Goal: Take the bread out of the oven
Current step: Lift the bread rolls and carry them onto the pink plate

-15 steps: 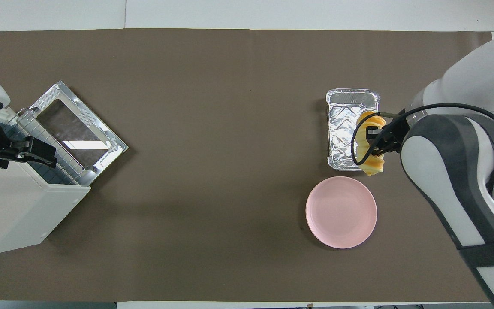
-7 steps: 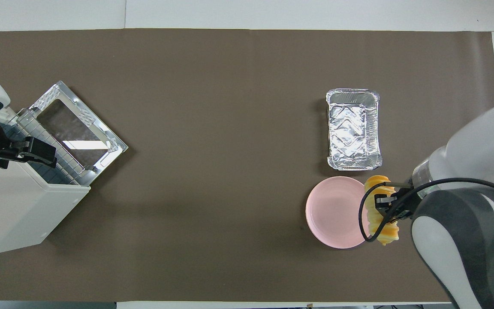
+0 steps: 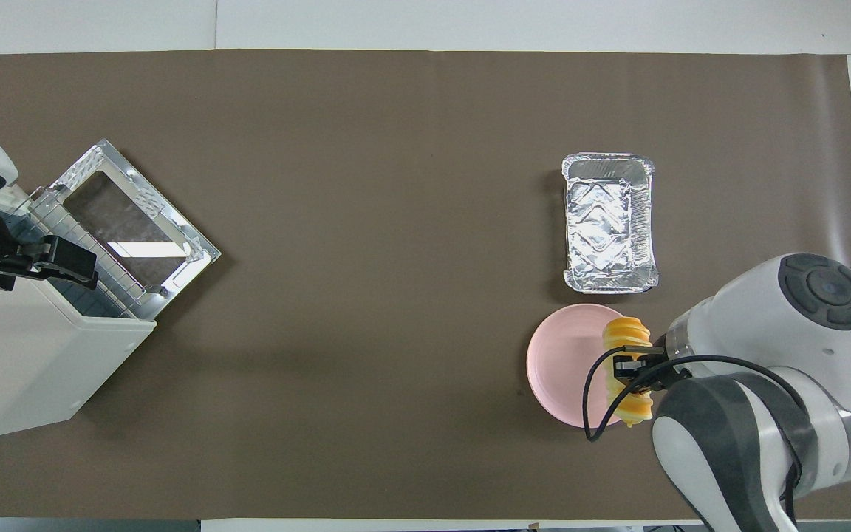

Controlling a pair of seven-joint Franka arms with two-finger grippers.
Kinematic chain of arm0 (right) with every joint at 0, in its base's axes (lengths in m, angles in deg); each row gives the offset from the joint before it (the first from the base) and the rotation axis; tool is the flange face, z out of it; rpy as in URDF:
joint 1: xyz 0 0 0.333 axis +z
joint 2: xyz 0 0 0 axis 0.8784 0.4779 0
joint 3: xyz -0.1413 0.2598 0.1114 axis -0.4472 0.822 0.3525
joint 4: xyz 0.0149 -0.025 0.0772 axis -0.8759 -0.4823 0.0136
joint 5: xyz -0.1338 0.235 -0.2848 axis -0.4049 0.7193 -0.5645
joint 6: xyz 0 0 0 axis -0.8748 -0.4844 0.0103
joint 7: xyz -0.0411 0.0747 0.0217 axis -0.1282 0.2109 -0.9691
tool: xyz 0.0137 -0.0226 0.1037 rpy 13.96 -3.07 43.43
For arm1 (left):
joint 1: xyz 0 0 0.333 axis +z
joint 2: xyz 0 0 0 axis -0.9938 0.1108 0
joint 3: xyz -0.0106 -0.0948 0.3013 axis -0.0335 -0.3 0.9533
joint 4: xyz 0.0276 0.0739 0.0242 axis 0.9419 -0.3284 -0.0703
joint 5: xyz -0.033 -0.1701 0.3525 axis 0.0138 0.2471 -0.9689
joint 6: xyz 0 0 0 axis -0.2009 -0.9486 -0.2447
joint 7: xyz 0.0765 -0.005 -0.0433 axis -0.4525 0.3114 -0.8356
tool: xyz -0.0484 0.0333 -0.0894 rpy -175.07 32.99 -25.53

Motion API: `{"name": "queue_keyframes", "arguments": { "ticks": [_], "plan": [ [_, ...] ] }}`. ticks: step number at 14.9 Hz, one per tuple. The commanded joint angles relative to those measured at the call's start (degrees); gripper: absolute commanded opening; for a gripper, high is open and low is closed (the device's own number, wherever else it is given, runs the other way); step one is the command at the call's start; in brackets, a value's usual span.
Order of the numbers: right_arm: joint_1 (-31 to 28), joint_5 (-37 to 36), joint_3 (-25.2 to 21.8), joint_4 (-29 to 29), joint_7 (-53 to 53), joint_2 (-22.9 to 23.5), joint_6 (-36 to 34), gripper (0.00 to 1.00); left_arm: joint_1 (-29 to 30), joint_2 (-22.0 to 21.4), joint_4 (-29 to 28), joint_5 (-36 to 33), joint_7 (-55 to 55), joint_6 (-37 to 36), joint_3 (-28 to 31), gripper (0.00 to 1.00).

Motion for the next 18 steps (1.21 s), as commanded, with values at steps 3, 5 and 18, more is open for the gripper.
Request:
{"name": "queue_keyframes", "arguments": {
  "ticks": [3, 5, 18],
  "plan": [
    [1.7, 1.6, 0.1, -5.7, 0.5, -1.0, 6.2, 0.00, 0.4, -0.4, -0.1, -0.8, 0.2, 0.6, -0.3, 1.00],
    [3.2, 2.1, 0.0, -6.6, 0.5, -0.8, 7.9, 0.00, 0.4, -0.4, -0.1, -0.8, 0.2, 0.6, -0.3, 1.00],
    [3.2, 2.9, 0.0, -10.3, -0.3, 0.6, 15.0, 0.78, 0.4, -0.4, -0.1, -0.8, 0.2, 0.6, -0.3, 1.00]
  ]
}}
